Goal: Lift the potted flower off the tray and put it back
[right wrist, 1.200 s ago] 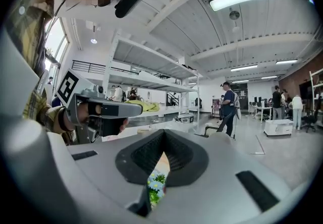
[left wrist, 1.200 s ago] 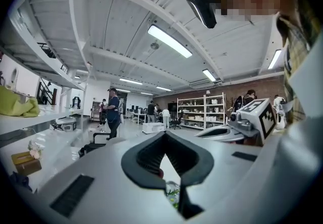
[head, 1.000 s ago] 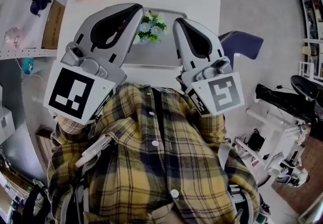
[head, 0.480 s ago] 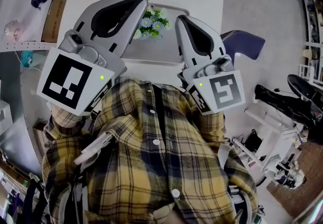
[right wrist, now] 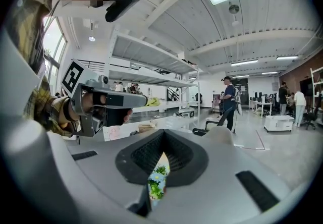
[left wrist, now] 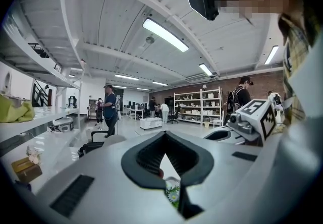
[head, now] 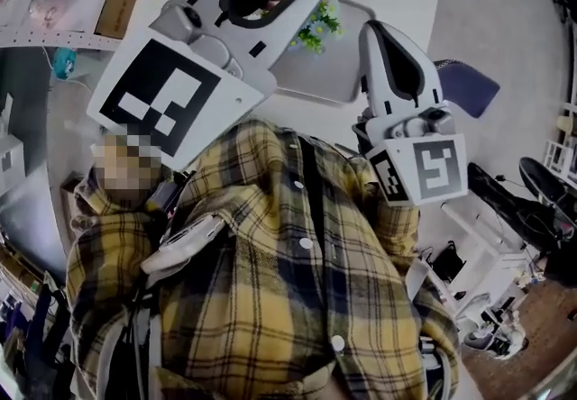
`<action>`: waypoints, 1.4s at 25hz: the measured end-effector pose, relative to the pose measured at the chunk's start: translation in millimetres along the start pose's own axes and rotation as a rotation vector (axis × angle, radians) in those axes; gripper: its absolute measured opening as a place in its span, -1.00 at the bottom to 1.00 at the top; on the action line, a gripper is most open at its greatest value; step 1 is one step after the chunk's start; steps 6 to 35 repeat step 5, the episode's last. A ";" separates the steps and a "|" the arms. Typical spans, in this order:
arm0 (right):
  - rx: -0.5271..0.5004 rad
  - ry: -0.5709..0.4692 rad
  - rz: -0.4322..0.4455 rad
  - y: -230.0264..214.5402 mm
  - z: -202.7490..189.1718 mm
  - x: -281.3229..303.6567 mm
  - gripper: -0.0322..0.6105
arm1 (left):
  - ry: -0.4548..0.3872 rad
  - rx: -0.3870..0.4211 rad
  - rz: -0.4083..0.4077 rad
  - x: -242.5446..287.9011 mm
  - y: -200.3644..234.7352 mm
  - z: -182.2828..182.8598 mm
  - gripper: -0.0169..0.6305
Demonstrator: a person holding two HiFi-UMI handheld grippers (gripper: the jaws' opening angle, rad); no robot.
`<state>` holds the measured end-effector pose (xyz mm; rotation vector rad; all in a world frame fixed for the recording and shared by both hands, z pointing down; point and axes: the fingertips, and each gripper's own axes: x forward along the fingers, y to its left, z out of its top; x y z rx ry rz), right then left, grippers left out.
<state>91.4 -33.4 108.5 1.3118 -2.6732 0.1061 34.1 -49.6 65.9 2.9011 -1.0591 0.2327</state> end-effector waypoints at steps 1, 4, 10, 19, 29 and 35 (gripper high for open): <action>0.001 0.003 0.002 1.2 -0.6 0.9 -0.91 | 0.000 -0.002 -0.003 -0.3 0.2 0.1 -0.93; 0.003 0.008 0.005 5.4 -2.2 4.2 -0.91 | -0.002 -0.006 -0.010 -2.5 1.7 1.1 -0.93; 0.005 0.009 0.006 6.9 -2.6 5.4 -0.91 | -0.003 -0.006 -0.012 -3.3 2.4 1.5 -0.93; 0.005 0.009 0.006 6.9 -2.6 5.4 -0.91 | -0.003 -0.006 -0.012 -3.3 2.4 1.5 -0.93; 0.005 0.009 0.006 6.9 -2.6 5.4 -0.91 | -0.003 -0.006 -0.012 -3.3 2.4 1.5 -0.93; 0.005 0.009 0.006 6.9 -2.6 5.4 -0.91 | -0.003 -0.006 -0.012 -3.3 2.4 1.5 -0.93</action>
